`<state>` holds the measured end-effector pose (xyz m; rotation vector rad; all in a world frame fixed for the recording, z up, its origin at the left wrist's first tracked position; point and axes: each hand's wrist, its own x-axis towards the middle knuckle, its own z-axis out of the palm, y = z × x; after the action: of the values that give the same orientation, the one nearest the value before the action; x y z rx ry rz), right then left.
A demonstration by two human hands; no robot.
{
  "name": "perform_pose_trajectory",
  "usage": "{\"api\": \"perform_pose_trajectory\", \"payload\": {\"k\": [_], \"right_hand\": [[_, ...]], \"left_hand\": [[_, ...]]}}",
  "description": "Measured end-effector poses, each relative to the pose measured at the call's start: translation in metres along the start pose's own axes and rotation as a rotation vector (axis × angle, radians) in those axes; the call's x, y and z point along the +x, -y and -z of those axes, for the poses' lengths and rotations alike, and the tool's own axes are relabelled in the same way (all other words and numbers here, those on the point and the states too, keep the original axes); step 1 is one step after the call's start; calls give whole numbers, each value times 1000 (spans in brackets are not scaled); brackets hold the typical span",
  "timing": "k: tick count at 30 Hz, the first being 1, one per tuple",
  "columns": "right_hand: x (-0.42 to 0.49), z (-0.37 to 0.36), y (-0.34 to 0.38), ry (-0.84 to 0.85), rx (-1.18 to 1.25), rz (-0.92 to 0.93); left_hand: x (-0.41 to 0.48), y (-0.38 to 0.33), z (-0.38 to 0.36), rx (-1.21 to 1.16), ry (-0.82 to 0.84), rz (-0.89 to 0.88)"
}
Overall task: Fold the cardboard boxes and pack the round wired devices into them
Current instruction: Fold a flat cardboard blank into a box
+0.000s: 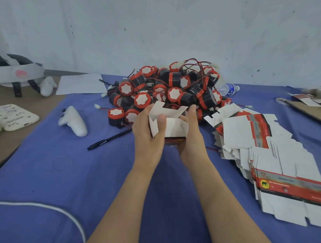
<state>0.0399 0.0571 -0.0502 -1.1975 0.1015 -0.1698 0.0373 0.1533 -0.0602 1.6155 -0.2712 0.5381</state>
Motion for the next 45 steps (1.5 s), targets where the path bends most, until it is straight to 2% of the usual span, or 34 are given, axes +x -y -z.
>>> {"api": "perform_pose_trajectory", "payload": {"k": [7,10,17,21,28,31,34,37,40,43,45], "right_hand": [[1,2,-1,-139,94,-113],[3,3,1,-97,216,-171],[3,7,4,-21,238,-201],[0,7,11,57,72,-25],[-11,-6,2,105,-176,209],[-12,-9,0,139,-251,288],[-11,-9,-4,105,-309,341],[-6,-6,-5,-7,-280,374],[-3,-3,-5,-84,-222,364],[-1,2,-2,-123,-125,304],[0,5,4,-143,-80,232]], "left_hand": [[-4,6,-5,171,6,-145],[-3,11,-6,217,16,-145],[-4,9,-7,180,-19,-121],[-2,6,-3,66,-66,-4],[1,3,0,28,-211,70],[6,7,2,119,-265,111],[9,11,3,176,-274,214],[7,10,2,64,-183,289],[6,6,-1,-79,4,320],[4,6,2,-74,262,317],[2,5,4,-32,354,282]]}}
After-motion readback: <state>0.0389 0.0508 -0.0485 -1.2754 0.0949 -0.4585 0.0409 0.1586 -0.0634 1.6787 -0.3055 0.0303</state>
